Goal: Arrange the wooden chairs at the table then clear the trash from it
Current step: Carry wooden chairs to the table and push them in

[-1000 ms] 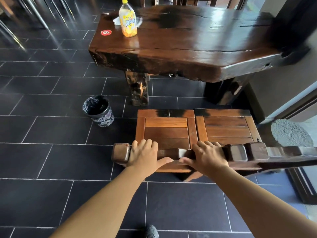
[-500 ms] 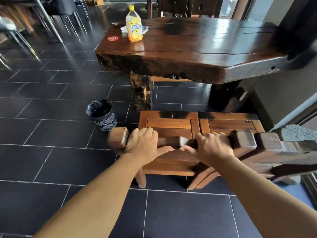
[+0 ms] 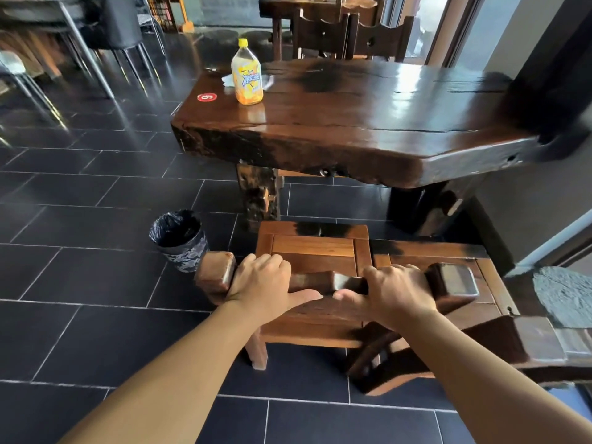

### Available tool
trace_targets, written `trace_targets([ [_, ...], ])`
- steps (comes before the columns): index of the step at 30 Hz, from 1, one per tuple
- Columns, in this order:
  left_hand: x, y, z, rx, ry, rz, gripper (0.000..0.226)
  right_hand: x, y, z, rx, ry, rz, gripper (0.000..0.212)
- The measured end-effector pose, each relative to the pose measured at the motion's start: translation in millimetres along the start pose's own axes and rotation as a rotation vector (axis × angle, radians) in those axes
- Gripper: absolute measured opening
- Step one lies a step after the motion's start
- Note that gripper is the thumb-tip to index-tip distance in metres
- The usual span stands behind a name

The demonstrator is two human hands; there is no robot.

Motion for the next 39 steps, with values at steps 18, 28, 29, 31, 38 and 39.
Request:
trace_targets([
  [18,-7,-19,84,-0.004,-0.041,-0.031,0.089,-11,35,83,0.012,0.056,-0.056,0.115],
  [28,-7,-20,93,-0.015,-0.004,-0.039,0.089,-11,38,87,-0.005,0.078,-0.062,0.112],
  [29,-7,-23,97,-0.013,0.008,-0.039,0.09,-11,37,90,-0.005,0.083,-0.06,0.111],
  [31,-8,-30,105,-0.008,0.01,-0.04,0.09,-12,36,98,-0.011,0.08,-0.059,0.108],
  [38,-12,-39,127,0.001,0.014,-0.04,0.088,-13,39,121,0.002,0.066,-0.096,0.1],
  [39,-12,-40,130,0.002,0.013,-0.04,0.088,-13,39,125,0.002,0.06,-0.105,0.1],
])
Point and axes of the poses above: each hand's wrist, its own z-axis towards the middle knuckle, its own x-axis out of the back of the hand, y = z × x, the point moved 7 cm from there along z, towards the middle knuckle, and after that the axes turned 9 degrees about z, right-handed, at the moved point
